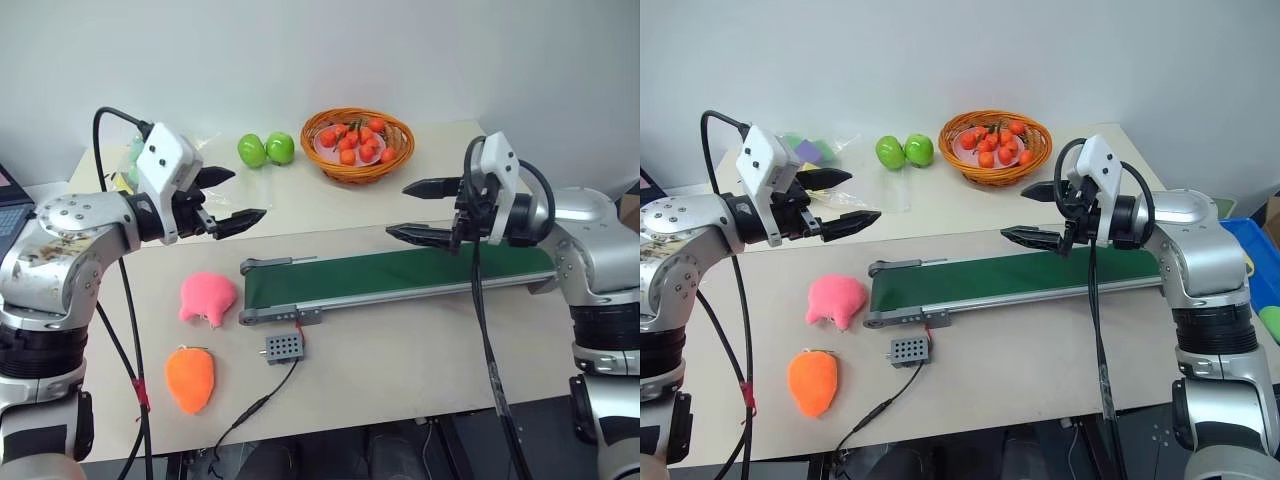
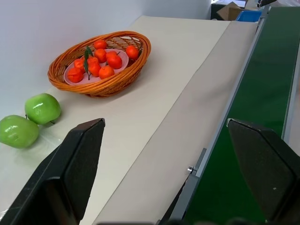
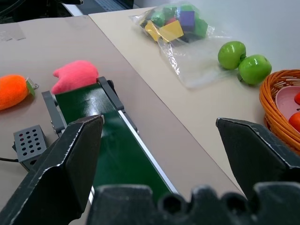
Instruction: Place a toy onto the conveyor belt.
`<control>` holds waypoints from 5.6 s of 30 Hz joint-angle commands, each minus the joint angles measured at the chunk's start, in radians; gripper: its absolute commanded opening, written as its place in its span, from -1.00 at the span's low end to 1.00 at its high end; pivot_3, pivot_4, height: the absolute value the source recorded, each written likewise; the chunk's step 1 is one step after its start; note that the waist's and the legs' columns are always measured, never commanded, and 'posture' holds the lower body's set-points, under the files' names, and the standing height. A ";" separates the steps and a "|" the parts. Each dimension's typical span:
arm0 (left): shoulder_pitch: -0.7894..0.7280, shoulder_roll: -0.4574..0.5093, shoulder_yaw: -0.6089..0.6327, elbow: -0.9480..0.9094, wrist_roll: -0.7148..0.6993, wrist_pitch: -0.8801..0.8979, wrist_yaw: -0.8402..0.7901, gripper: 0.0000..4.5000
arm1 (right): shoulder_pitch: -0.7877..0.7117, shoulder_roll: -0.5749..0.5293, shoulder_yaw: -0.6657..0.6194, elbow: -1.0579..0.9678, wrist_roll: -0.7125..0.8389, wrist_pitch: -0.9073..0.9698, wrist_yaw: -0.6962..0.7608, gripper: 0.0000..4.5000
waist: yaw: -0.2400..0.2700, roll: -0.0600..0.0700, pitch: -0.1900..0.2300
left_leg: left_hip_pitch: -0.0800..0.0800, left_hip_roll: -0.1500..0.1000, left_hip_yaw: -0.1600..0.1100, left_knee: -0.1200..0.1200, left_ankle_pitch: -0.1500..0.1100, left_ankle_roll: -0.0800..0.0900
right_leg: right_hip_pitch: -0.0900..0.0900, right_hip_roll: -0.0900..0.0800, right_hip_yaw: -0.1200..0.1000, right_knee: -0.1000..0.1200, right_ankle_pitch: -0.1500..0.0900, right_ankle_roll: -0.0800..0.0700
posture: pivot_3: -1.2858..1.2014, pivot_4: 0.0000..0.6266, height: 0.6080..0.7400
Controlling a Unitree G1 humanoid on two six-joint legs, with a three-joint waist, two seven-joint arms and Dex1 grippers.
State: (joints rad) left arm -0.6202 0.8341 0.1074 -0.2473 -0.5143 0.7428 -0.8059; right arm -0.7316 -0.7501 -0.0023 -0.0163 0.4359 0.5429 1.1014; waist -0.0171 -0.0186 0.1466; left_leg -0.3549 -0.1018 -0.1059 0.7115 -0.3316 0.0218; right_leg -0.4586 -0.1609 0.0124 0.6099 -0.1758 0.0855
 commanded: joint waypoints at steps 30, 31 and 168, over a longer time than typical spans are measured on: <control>0.773 -0.082 1.132 0.476 -1.090 0.868 0.479 0.98 | -0.110 0.084 0.098 0.152 -0.066 -0.096 0.124 1.00 | -0.025 0.000 0.000 | 0.002 0.001 -0.001 0.000 0.000 -0.001 | -0.001 0.001 0.000 0.002 0.000 0.000 | 0.03 -0.52 1.00; 0.826 -0.086 1.131 0.480 -1.104 0.865 0.474 0.98 | -0.113 0.088 0.100 0.157 -0.068 -0.098 0.126 1.00 | -0.025 0.000 0.000 | 0.003 0.001 -0.002 0.000 0.000 -0.001 | -0.001 0.001 0.000 0.001 0.000 0.000 | 0.03 -0.52 1.00; 0.318 0.157 -0.155 -0.020 0.191 -0.569 -0.161 0.97 | -0.034 0.007 0.136 -0.030 0.001 0.000 0.243 1.00 | -0.004 0.004 -0.002 | 0.001 0.006 0.002 -0.001 -0.001 -0.001 | -0.001 0.006 -0.001 -0.001 0.003 -0.002 | 0.03 -0.52 1.00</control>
State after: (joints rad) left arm -0.2946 0.9742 -0.0961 -0.1818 -0.1913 0.0075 -0.9350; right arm -0.7556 -0.7242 0.1763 -0.0304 0.4345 0.5692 1.3439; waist -0.0212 -0.0149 0.1443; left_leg -0.3539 -0.0957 -0.1042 0.7107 -0.3330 0.0208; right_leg -0.4597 -0.1546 0.0114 0.6093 -0.1733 0.0835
